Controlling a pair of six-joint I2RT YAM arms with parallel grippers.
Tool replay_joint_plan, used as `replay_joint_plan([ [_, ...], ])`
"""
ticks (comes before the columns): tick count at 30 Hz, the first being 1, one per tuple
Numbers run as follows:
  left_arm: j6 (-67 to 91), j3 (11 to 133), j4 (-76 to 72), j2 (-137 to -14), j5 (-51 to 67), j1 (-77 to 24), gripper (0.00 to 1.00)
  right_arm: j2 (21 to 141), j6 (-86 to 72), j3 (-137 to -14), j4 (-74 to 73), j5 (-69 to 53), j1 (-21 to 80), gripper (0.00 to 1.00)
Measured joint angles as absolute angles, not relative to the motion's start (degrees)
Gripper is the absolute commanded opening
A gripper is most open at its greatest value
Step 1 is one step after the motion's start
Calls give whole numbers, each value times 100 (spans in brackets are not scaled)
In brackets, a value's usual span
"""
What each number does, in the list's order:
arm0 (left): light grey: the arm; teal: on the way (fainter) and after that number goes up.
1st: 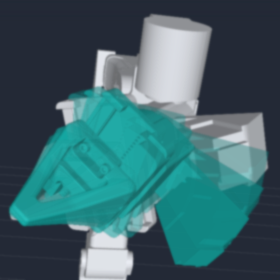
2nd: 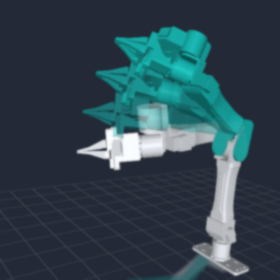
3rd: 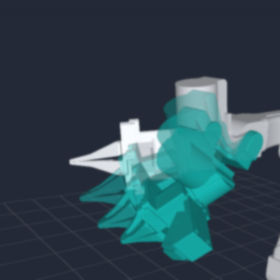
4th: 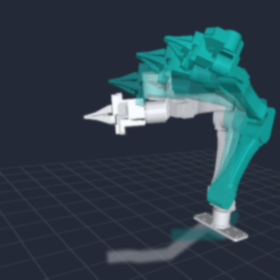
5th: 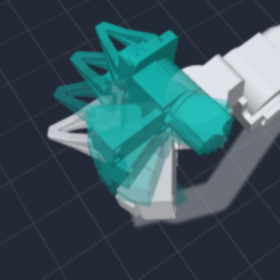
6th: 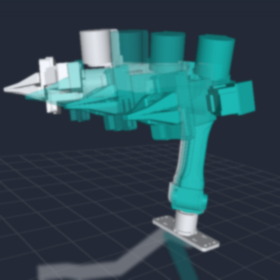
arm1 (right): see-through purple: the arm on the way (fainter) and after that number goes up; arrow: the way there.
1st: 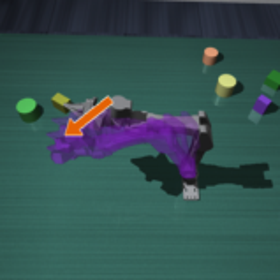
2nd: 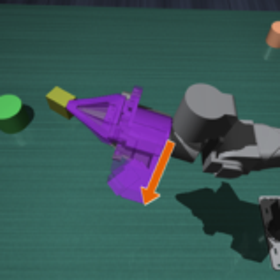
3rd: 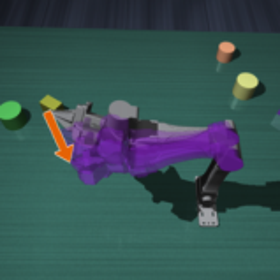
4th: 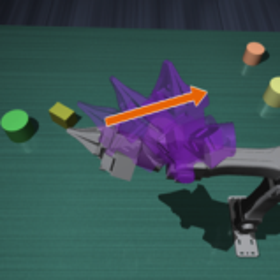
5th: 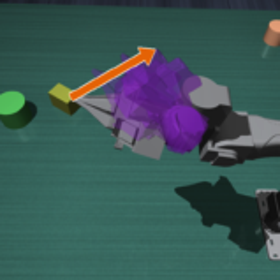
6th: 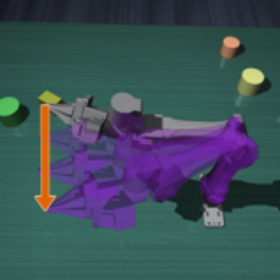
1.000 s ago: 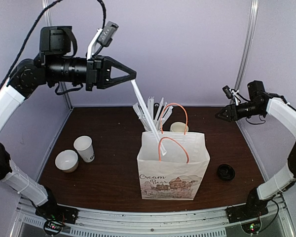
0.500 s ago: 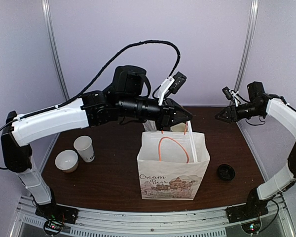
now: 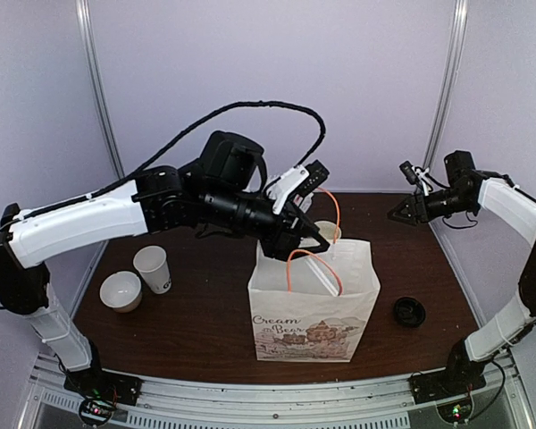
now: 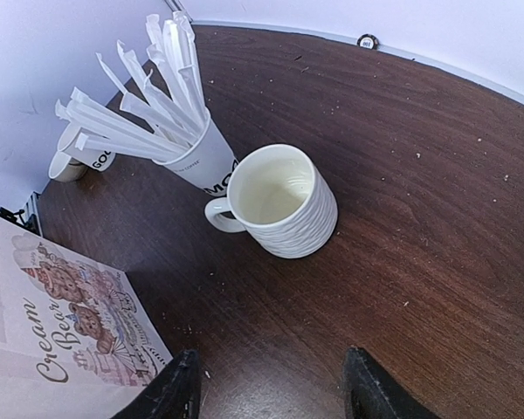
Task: Pack the takeout coffee
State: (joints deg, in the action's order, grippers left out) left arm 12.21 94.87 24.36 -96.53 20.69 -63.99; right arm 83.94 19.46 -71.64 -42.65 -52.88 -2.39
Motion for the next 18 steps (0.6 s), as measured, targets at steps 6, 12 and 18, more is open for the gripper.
replay_joint_plan([
  [6,642,9419,3232,-8663,851,-6405,68,8418,1964,-7164,-4283,-5369,-239,58],
  [12,357,9848,3717,-8241,-119,-5607,65,8429,1975,-7164,-4309,-5402,-239,58],
  [18,416,10377,4322,-8993,-196,-4525,55,8429,1984,-7164,-4313,-5400,-239,58],
])
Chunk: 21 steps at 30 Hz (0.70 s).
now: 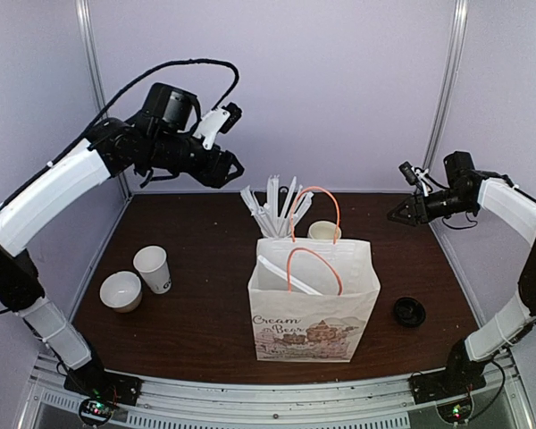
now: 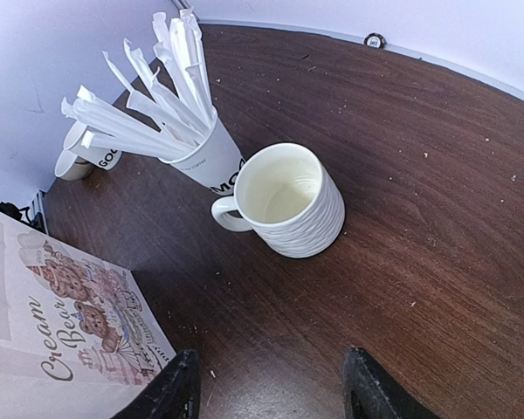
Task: Pack the takeout coffee
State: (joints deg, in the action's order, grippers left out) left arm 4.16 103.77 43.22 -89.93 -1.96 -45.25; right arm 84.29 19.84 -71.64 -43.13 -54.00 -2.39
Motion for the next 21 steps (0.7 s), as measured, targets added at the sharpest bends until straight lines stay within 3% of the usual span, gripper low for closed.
replay_joint_plan([
  [8,329,11065,4877,-10383,97,-4451,59,8434,2043,-7164,-4353,-5402,-239,58],
  [14,305,11769,5107,-11006,440,-4434,46,8490,2067,-7164,-4397,-5408,-239,58],
  [18,305,12066,5177,-11249,633,-4427,51,8493,2071,-7164,-4399,-5415,-239,58],
  [21,303,12079,5284,-11297,760,-4427,50,8493,2082,-7164,-4399,-5419,-239,58],
])
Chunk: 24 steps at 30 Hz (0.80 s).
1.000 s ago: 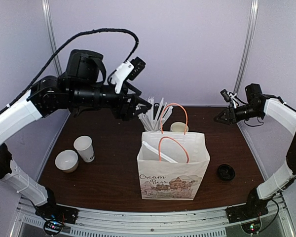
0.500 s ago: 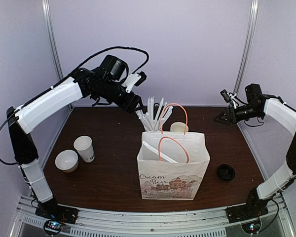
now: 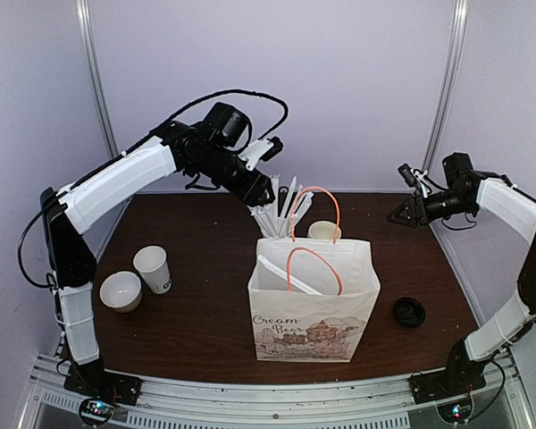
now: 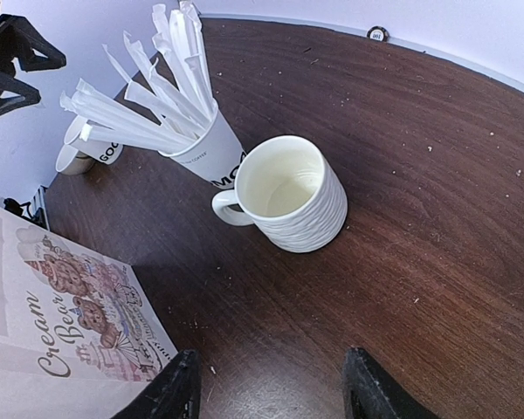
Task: Pack the takeout coffee
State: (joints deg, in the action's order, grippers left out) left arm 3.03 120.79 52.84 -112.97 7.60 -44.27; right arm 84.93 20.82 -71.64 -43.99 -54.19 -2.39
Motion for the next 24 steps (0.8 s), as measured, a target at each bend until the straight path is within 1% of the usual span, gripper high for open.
replay_joint_plan([
  [3,281,12195,5437,-11404,829,-4427,45,8506,2082,-7164,-4399,-5424,-239,58],
  [6,248,12291,5507,-11526,856,-4423,37,8536,2082,-7164,-4405,-5424,-239,58],
  [11,213,12313,5607,-11631,921,-4423,28,8576,2084,-7164,-4414,-5424,-239,58],
  [15,200,12344,5708,-11633,941,-4423,17,8580,2084,-7164,-4418,-5424,-239,58],
  [16,193,12346,5714,-11633,947,-4423,17,8582,2084,-7164,-4418,-5424,-239,58],
  [19,178,12346,5725,-11633,952,-4423,27,8593,2084,-7164,-4421,-5424,-239,58],
  [20,161,12346,5728,-11633,950,-4423,28,8595,2084,-7164,-4421,-5424,-239,58],
  [24,174,12348,5745,-11638,958,-4423,23,8606,2084,-7164,-4427,-5424,-239,58],
])
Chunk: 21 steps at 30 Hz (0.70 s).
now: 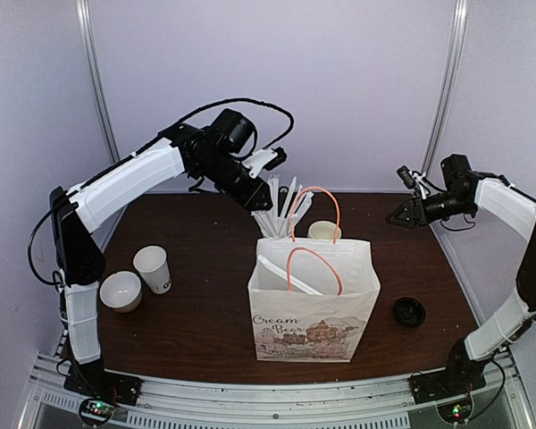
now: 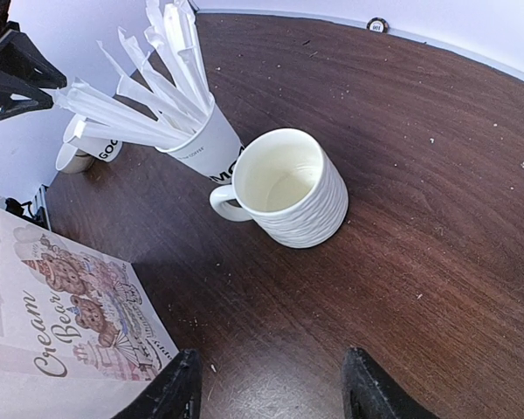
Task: Pack the takeout coffee
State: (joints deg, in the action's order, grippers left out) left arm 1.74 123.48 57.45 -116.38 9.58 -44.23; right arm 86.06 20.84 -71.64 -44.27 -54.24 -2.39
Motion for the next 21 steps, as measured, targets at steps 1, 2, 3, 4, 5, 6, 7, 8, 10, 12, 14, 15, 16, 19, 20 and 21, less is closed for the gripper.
replay_joint_plan([
  [1,174,12348,5754,-11638,958,-4423,22,8606,2084,-7164,-4427,-5424,-239,57],
  [2,176,12350,5758,-11642,958,-4423,20,8606,2086,-7164,-4427,-5424,-239,57],
  [3,176,12359,5763,-11651,961,-4423,19,8606,2086,-7164,-4427,-5424,-239,57],
  [4,174,12381,5778,-11671,963,-4423,17,8606,2086,-7164,-4429,-5424,-239,57],
  [5,176,12425,5802,-11699,967,-4423,15,8606,2086,-7164,-4429,-5424,-239,57],
  [6,174,12442,5806,-11716,969,-4423,13,8606,2086,-7164,-4431,-5424,-239,57],
  [7,176,12470,5817,-11743,972,-4423,12,8606,2086,-7164,-4434,-5424,-239,57],
  [8,174,12497,5830,-11767,980,-4423,11,8606,2088,-7164,-4434,-5424,-239,57],
  [10,176,12527,5846,-11793,1000,-4423,5,8606,2099,-7164,-4434,-5424,-239,57],
  [12,174,12560,5863,-11806,1031,-4423,3,8606,2104,-7164,-4434,-5424,-239,57],
  [14,174,12637,5896,-11819,1052,-4423,0,8606,2106,-7164,-4436,-5424,-239,57],
  [15,176,12682,5913,-11819,1066,-4423,0,8606,2106,-7164,-4436,-5424,-239,57],
  [16,176,12766,5968,-11819,1087,-4423,0,8606,2106,-7164,-4438,-5424,-239,57],
  [19,178,12988,6036,-11810,1153,-4423,0,8606,2106,-7164,-4438,-5424,-239,57],
  [20,178,13043,6036,-11793,1168,-4423,0,8606,2106,-7164,-4438,-5424,-239,57],
  [21,178,13085,6051,-11771,1177,-4423,0,8606,2108,-7164,-4438,-5424,-239,57],
])
